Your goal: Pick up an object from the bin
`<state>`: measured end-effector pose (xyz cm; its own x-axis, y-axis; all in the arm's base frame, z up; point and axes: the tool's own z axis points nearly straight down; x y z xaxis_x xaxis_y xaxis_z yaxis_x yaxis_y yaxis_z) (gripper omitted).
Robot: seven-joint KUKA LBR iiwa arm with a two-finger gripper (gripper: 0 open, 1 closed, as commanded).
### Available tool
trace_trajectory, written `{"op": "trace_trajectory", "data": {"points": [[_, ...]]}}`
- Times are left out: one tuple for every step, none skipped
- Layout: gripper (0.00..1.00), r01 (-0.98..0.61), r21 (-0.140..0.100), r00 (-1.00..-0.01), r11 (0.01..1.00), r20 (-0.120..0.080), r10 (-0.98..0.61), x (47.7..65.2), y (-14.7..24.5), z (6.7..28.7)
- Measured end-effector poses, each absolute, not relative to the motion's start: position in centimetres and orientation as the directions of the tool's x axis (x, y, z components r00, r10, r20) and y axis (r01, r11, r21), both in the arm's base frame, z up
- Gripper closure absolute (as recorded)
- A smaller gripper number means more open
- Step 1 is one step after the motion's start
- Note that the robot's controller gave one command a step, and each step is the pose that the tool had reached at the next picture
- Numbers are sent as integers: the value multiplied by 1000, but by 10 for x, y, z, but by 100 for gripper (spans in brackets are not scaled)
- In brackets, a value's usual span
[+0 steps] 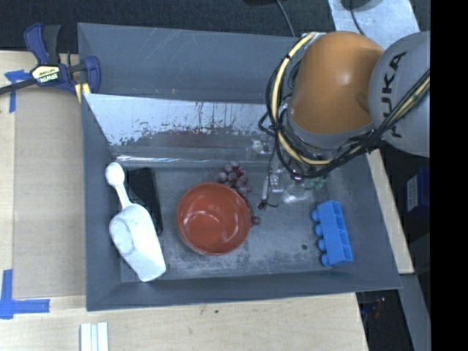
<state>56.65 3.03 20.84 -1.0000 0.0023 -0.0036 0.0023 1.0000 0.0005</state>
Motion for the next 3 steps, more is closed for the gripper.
{"op": "trace_trajectory", "data": {"points": [[0,2,0,-1000,1000,-4,2,567,30,208],[0,-23,0,-1000,1000,-4,-23,566,29,206],[0,-95,-1,-995,996,-8,-95,582,17,202]]}}
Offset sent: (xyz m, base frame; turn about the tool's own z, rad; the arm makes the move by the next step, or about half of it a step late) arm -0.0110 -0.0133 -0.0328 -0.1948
